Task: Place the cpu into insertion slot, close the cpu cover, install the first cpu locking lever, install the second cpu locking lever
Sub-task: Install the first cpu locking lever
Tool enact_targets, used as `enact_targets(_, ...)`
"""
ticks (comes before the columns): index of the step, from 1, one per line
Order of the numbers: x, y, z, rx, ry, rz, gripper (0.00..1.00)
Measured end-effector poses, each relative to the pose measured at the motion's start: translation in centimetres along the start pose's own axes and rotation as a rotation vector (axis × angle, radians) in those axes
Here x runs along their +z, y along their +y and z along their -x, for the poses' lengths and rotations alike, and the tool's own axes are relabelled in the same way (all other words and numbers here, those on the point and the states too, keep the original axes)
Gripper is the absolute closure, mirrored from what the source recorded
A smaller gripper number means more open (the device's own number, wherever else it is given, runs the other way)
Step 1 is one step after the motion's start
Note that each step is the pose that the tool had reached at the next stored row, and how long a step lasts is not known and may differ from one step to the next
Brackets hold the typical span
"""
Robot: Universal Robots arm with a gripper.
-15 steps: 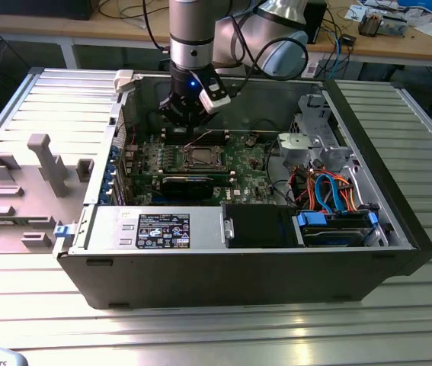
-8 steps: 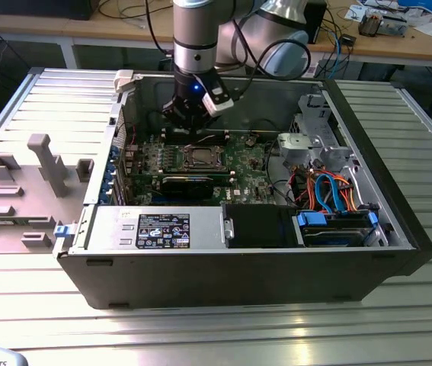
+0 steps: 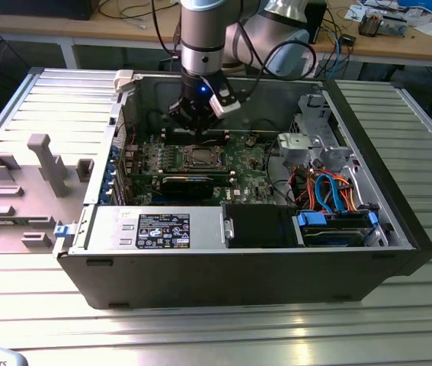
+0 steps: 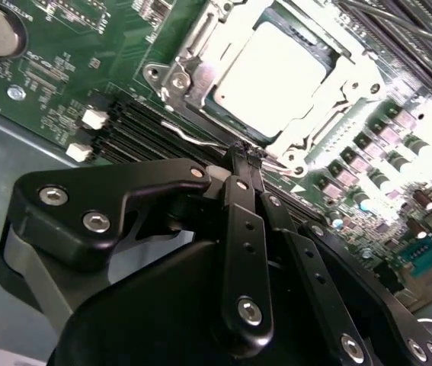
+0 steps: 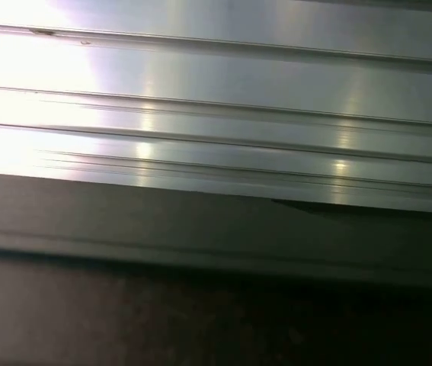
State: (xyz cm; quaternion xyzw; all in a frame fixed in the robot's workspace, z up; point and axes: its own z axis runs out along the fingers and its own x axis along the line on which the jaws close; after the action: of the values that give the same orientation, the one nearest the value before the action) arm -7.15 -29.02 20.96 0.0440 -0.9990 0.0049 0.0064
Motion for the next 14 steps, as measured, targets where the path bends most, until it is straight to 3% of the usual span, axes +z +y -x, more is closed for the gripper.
enact_targets(3, 0.12, -0.02, 0.25, 0.000, -0.0005, 0.0074, 0.89)
enact_targets(4, 0.22, -0.04, 0.45, 0.000, -0.0011, 0.0138, 0.89)
enact_targets(13, 0.49, -0.42, 1.08, -0.001, -0.0043, 0.0488, 0.89)
enact_targets(14, 0.49, -0.42, 1.07, 0.000, -0.0044, 0.0489, 0.89)
